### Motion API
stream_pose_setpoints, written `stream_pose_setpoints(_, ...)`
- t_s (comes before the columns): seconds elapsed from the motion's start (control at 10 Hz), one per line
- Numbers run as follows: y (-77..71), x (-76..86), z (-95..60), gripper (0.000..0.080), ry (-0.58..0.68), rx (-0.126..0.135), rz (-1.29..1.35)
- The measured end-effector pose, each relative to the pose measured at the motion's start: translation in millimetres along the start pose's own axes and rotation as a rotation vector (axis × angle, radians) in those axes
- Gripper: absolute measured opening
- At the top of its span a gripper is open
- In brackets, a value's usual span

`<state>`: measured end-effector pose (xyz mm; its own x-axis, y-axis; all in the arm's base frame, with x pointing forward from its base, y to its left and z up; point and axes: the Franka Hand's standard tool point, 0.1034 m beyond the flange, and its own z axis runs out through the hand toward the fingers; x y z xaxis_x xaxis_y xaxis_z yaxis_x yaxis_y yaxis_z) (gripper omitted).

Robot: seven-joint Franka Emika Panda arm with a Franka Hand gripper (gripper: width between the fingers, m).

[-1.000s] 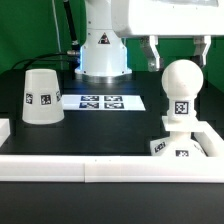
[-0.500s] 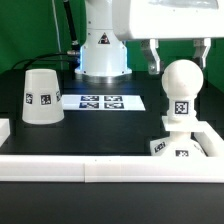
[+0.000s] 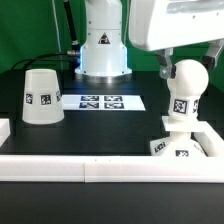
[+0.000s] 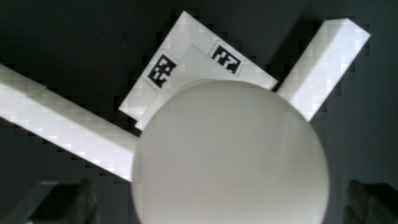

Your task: Assemble lamp

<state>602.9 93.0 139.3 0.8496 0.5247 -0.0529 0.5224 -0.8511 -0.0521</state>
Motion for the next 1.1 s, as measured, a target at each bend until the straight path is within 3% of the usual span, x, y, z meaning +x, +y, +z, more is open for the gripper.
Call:
stream_pose_setpoints(0.3,6.7,0.8,-1.2,0.0699,0.01,-0.003,-0.021)
stream_pose_setpoints(0.9,-0.9,-4.9,11.3,0.0699,0.0,0.003,-0.022)
stream_pose_setpoints(1.0,-1.1,-4.9,11.8,0.0573,-0.001,0.003,-0.023)
stream_pose_setpoints(1.1,-1.0,-4.9,11.8,0.0574,-0.001,0.003,-0.022)
